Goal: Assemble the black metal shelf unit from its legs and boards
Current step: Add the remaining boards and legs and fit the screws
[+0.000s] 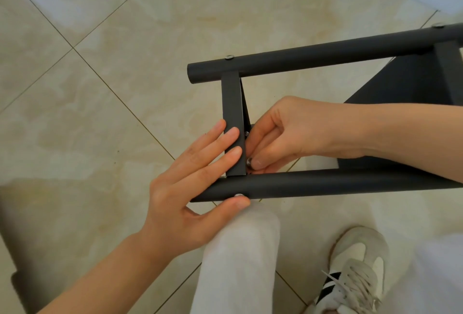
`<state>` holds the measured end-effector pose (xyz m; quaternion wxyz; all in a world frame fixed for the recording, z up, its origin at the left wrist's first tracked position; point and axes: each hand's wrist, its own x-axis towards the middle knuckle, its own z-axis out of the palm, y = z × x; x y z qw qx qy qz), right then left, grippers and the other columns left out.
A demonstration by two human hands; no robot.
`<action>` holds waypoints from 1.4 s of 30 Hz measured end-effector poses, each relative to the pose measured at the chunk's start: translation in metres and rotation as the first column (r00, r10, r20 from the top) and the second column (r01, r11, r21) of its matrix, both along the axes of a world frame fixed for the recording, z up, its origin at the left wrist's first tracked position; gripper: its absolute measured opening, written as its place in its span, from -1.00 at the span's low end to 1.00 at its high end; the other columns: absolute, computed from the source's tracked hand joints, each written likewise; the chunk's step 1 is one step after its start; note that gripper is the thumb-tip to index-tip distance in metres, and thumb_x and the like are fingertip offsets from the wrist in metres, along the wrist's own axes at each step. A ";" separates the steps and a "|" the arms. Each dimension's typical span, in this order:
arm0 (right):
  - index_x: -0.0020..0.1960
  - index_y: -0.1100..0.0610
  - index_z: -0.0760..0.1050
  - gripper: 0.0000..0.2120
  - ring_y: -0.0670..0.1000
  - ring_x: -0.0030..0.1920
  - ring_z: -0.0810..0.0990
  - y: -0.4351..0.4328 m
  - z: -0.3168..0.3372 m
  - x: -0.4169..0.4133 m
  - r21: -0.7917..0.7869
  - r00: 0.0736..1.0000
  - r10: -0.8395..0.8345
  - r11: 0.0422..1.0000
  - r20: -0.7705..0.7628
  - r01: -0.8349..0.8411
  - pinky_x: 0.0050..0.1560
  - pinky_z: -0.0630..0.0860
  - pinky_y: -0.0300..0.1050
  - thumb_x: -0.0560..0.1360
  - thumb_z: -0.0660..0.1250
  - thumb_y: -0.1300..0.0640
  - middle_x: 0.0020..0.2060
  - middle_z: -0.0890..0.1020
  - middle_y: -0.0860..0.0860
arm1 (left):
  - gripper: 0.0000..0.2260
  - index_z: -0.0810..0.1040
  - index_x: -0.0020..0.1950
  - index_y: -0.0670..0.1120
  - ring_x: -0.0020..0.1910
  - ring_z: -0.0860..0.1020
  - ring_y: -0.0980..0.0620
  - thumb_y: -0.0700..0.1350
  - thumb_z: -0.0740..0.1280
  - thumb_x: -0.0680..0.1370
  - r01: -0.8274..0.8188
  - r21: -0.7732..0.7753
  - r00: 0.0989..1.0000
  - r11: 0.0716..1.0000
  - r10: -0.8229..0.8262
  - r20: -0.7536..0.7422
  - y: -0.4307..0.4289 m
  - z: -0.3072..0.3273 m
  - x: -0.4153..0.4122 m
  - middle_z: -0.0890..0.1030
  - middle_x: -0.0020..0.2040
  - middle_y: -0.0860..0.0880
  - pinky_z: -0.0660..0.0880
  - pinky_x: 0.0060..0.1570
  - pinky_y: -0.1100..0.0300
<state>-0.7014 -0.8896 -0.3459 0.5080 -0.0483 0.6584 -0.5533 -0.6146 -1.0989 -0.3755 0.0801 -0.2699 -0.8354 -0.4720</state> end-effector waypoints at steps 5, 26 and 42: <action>-0.07 0.20 0.67 -0.82 0.05 -0.14 0.74 -0.006 0.001 0.004 0.013 0.999 -0.046 0.999 0.006 0.046 -0.17 0.64 -0.21 0.40 0.46 0.42 -0.18 0.74 0.13 | -0.53 0.41 0.29 -0.37 0.46 0.42 -0.22 -0.02 0.38 0.60 -0.003 0.000 1.000 1.000 0.003 0.000 0.000 0.000 0.000 0.47 0.35 -0.25 0.40 0.41 -0.08; -0.04 0.25 0.69 -0.89 0.06 -0.11 0.73 -0.005 0.001 0.009 -0.041 0.997 -0.022 0.999 -0.078 0.019 0.01 0.65 -0.10 0.48 0.41 0.35 -0.16 0.73 0.13 | -0.56 0.40 0.31 -0.31 0.47 0.41 -0.22 -0.02 0.37 0.60 -0.008 -0.017 1.000 1.000 0.008 0.007 0.000 0.003 0.002 0.46 0.36 -0.26 0.39 0.41 -0.06; -0.02 0.09 0.66 -0.88 0.00 -0.03 0.62 -0.011 -0.009 -0.005 -0.028 0.939 0.165 0.986 0.302 -0.164 0.07 0.60 -0.04 0.56 0.36 0.10 -0.05 0.66 0.04 | -0.56 0.41 0.30 -0.31 0.47 0.41 -0.20 -0.07 0.39 0.56 -0.011 -0.037 1.000 0.999 0.011 0.017 0.001 0.004 0.003 0.47 0.34 -0.24 0.39 0.42 -0.02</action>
